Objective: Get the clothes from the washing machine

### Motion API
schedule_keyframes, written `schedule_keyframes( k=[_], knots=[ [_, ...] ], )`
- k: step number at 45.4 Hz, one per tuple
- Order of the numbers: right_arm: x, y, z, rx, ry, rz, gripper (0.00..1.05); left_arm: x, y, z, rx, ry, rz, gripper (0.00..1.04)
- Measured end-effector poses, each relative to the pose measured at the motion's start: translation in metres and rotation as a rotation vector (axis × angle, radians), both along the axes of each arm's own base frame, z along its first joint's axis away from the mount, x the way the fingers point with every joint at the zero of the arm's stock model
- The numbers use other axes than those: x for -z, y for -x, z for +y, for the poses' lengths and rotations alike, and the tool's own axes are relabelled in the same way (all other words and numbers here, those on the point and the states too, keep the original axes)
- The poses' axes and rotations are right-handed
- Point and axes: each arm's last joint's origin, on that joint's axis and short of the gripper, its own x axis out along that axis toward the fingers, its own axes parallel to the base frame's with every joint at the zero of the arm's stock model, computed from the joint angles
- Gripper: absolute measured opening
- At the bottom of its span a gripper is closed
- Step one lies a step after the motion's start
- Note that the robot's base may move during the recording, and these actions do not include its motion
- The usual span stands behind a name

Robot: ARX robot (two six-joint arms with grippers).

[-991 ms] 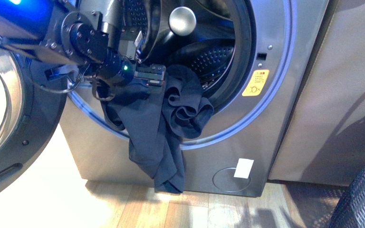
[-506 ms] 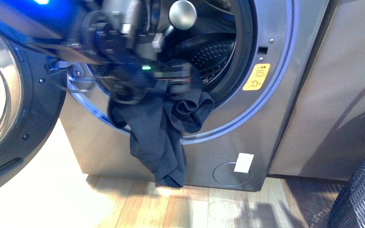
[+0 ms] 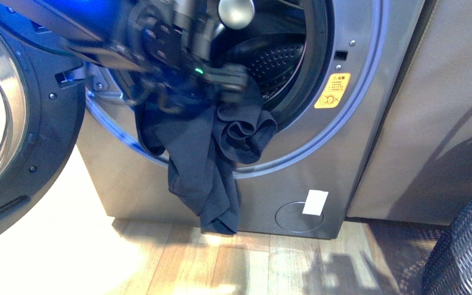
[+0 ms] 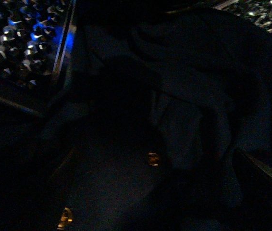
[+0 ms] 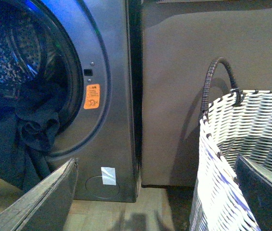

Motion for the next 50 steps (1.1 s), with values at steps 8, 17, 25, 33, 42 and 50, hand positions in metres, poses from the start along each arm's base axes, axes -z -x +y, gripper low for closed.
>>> schedule_keyframes(
  k=[8,17,25,33,42,50],
  knots=[
    [0.000,0.000,0.000,0.000,0.000,0.000,0.97,0.013,0.000,0.006,0.008,-0.029,0.105,0.98],
    [0.000,0.000,0.000,0.000,0.000,0.000,0.97,0.024,0.005,-0.002,0.060,0.079,0.200,0.98],
    [0.000,0.000,0.000,0.000,0.000,0.000,0.97,0.023,0.006,-0.010,0.084,0.223,0.244,0.98],
    [0.000,0.000,0.000,0.000,0.000,0.000,0.97,0.023,0.007,-0.016,0.079,0.270,0.255,0.98],
    [0.000,0.000,0.000,0.000,0.000,0.000,0.97,0.031,0.006,-0.028,0.060,0.222,0.233,0.98],
    [0.000,0.000,0.000,0.000,0.000,0.000,0.97,0.038,0.004,-0.031,0.051,0.184,0.228,0.98]
  ],
)
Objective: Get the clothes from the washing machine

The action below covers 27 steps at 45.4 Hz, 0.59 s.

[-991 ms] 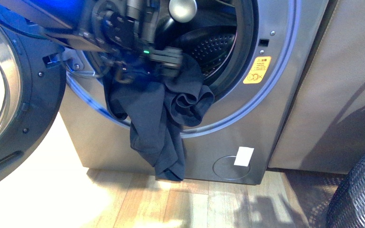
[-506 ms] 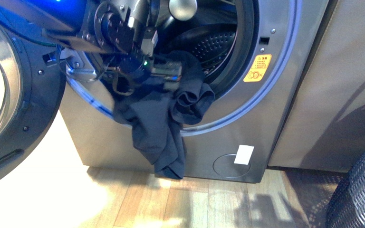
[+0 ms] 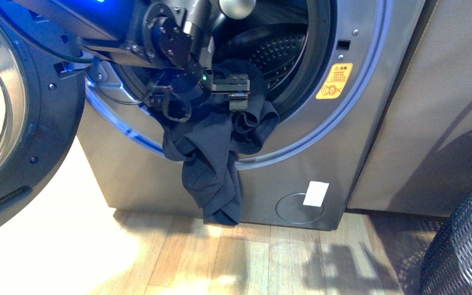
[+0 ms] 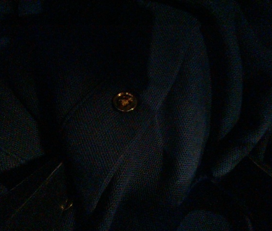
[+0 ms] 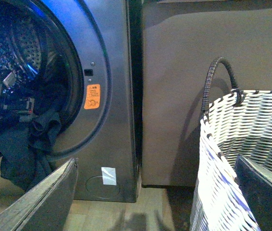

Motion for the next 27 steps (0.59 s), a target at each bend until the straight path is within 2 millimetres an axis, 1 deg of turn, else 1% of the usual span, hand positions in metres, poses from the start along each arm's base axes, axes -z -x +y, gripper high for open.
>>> schedule_keyframes(
  k=[10,13,14,20,22,27],
  knots=[
    [0.000,0.000,0.000,0.000,0.000,0.000,0.97,0.005,-0.001,0.001,0.017,-0.042,-0.007,0.98],
    [0.000,0.000,0.000,0.000,0.000,0.000,0.97,0.008,-0.002,0.003,0.011,-0.071,-0.002,0.89],
    [0.000,0.000,0.000,0.000,0.000,0.000,0.97,0.009,-0.002,0.003,0.010,-0.075,0.000,0.87],
    [0.000,0.000,0.000,0.000,0.000,0.000,0.97,0.012,-0.002,0.008,0.008,-0.148,0.016,0.66],
    [0.000,0.000,0.000,0.000,0.000,0.000,0.97,0.012,-0.003,0.011,0.004,-0.171,0.025,0.56],
    [0.000,0.000,0.000,0.000,0.000,0.000,0.97,0.012,-0.004,0.017,0.001,-0.188,0.028,0.36]
  ],
)
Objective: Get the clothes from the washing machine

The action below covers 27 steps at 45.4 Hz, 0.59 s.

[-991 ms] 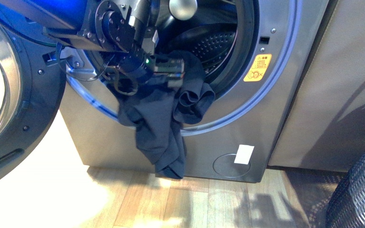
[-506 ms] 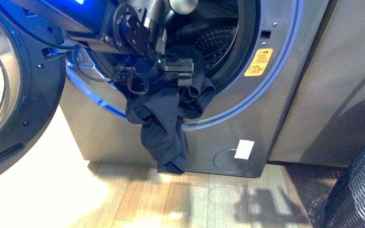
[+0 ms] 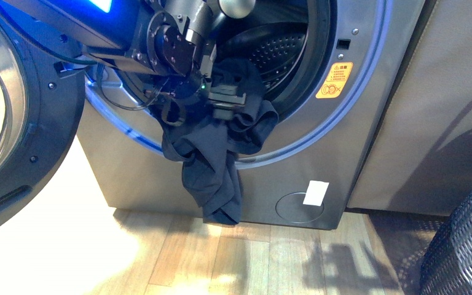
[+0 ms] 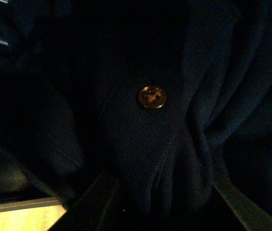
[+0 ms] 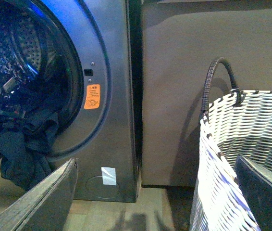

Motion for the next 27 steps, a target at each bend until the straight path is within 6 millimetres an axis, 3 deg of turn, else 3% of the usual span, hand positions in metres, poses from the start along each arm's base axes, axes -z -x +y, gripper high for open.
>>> schedule_keyframes(
  k=[3,8,20,27],
  knots=[
    [0.000,0.000,0.000,0.000,0.000,0.000,0.97,0.000,0.001,0.001,0.011,0.008,-0.005,0.25],
    [0.000,0.000,0.000,0.000,0.000,0.000,0.97,-0.003,0.003,0.002,0.026,0.019,-0.015,0.16],
    [0.000,0.000,0.000,0.000,0.000,0.000,0.97,-0.005,0.017,0.004,0.082,0.003,-0.072,0.13],
    [0.000,0.000,0.000,0.000,0.000,0.000,0.97,-0.008,0.036,0.004,0.137,-0.030,-0.114,0.13]
  ],
)
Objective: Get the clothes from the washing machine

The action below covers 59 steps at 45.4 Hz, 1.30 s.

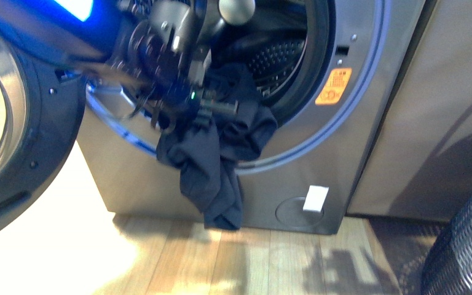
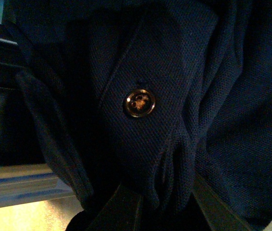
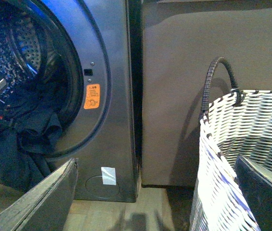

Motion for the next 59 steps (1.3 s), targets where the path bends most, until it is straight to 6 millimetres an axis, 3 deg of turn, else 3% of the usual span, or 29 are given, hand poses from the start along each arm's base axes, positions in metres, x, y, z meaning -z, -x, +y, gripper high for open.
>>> schedule_keyframes(
  k=[17,33,40,45,59],
  knots=[
    [0.000,0.000,0.000,0.000,0.000,0.000,0.97,-0.035,0.060,0.002,0.138,0.010,-0.117,0.13],
    [0.000,0.000,0.000,0.000,0.000,0.000,0.97,-0.097,0.114,0.013,0.226,0.065,-0.252,0.13],
    [0.000,0.000,0.000,0.000,0.000,0.000,0.97,-0.162,0.144,0.011,0.284,0.078,-0.418,0.13],
    [0.000,0.000,0.000,0.000,0.000,0.000,0.97,-0.197,0.155,0.006,0.315,0.099,-0.486,0.13],
    [0.000,0.000,0.000,0.000,0.000,0.000,0.97,-0.298,0.188,-0.028,0.446,0.150,-0.645,0.13]
  ],
)
